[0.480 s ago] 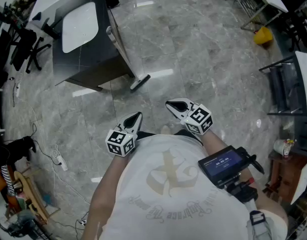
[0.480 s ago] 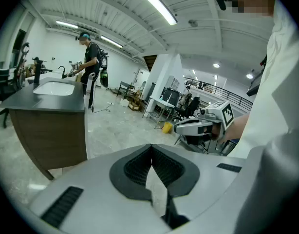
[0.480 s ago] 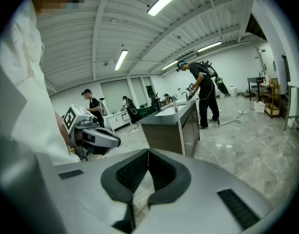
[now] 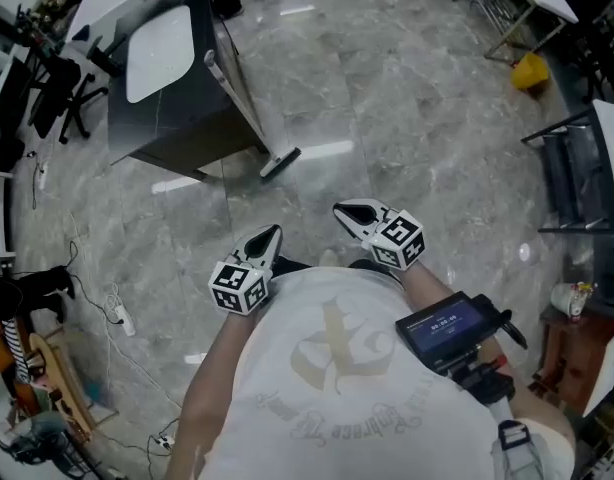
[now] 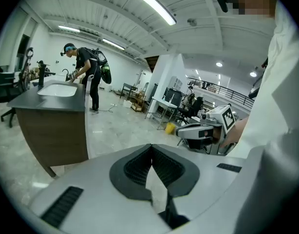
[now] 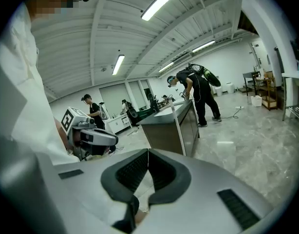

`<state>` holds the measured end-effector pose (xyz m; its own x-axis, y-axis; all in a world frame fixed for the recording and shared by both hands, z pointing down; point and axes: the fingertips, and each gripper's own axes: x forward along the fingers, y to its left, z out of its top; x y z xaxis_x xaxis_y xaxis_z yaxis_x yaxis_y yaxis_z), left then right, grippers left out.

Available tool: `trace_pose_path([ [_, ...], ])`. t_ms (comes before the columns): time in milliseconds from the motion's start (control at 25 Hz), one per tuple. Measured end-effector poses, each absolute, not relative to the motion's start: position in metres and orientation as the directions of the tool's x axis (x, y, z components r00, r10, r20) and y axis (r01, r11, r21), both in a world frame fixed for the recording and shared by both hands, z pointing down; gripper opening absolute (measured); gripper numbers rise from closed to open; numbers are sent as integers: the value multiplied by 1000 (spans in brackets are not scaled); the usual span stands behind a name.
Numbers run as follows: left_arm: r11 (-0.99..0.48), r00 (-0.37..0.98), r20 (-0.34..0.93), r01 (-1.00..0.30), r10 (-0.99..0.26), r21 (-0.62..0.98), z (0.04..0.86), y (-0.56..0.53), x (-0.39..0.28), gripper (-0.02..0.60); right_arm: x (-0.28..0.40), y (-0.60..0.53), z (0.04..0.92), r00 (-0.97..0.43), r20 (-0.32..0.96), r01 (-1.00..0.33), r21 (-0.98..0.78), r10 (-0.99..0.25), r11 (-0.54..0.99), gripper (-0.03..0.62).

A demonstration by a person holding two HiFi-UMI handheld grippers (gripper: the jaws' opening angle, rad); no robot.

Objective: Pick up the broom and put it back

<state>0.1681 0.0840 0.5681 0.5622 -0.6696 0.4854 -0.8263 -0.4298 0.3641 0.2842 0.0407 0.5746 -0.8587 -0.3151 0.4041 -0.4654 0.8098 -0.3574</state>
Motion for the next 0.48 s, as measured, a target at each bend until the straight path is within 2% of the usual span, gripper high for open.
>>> trace_pose_path([
  [480, -384, 525, 466, -847, -712, 369, 559, 88, 152, 12, 270, 39, 566, -862, 421, -439, -337, -283, 833, 18],
])
